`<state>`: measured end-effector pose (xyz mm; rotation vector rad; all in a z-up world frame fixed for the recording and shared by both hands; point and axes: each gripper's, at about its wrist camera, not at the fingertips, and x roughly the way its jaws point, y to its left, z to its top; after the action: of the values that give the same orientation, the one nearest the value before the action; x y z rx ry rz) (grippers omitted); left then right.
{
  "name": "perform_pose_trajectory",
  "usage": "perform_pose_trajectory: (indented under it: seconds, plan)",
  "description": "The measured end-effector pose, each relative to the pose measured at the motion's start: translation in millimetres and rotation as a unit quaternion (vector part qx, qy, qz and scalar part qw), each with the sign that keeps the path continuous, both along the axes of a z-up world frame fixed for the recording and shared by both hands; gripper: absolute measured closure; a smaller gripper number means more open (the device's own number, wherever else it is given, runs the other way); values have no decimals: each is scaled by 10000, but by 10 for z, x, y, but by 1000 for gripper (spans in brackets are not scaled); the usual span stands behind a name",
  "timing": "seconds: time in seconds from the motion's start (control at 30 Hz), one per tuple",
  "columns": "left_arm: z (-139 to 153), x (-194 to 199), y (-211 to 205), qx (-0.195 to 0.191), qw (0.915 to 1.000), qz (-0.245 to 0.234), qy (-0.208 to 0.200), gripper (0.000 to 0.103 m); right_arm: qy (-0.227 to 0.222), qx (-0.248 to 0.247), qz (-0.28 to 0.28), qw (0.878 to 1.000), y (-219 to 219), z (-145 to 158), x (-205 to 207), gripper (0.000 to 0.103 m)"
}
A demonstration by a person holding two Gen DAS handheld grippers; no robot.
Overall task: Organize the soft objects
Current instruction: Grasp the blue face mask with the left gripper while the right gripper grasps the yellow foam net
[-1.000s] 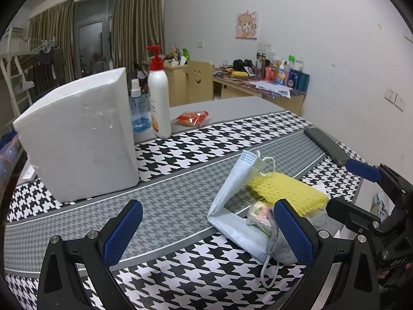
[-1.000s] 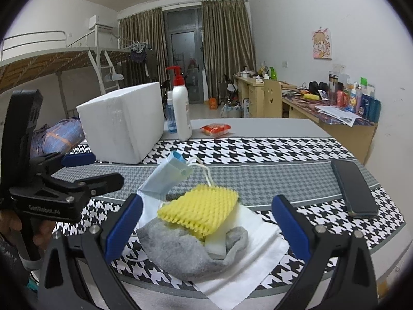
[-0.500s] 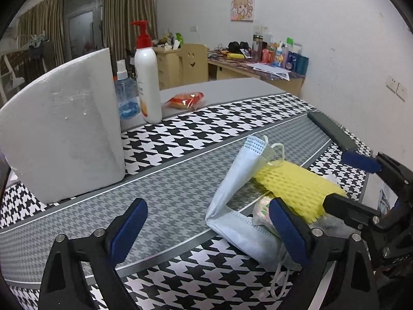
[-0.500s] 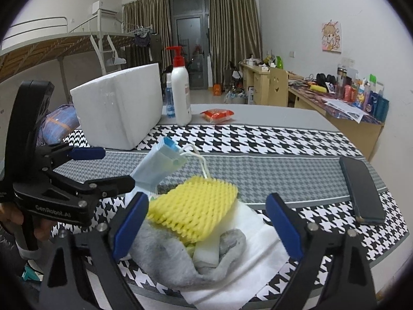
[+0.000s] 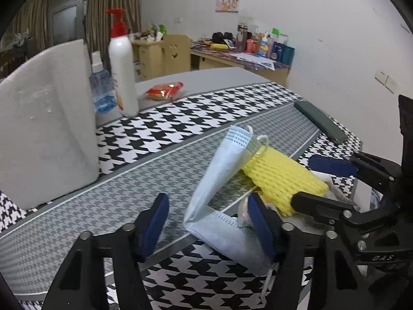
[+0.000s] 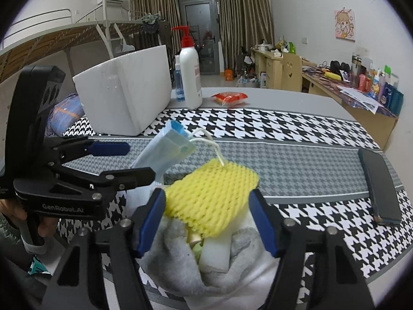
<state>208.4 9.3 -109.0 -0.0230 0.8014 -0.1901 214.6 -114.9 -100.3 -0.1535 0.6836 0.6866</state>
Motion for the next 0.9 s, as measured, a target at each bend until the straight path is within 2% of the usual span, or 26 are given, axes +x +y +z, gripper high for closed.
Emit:
perform_pose_trajectory:
  seconds: [0.1, 0.2, 0.43, 0.63, 0.9]
  plan:
    - [-36, 19, 5, -108, 9998, -77, 117, 56, 78, -19, 30, 10000, 9, -14, 25, 40]
    - [-61, 24, 15, -166, 9997, -95, 166, 59, 151, -46, 44, 9999, 16, -36, 42, 42]
    - [-118, 34, 9, -121, 9994, -155, 288, 80, 288, -139, 106, 9994, 53, -75, 87, 55]
    - [-113, 17, 14, -83, 9995, -167, 256, 86, 207, -213, 108, 9995, 55, -37, 68, 71]
    - [-72, -25, 6, -41, 9997, -165, 181, 92, -21, -384, 56, 9992, 31, 82, -6, 81]
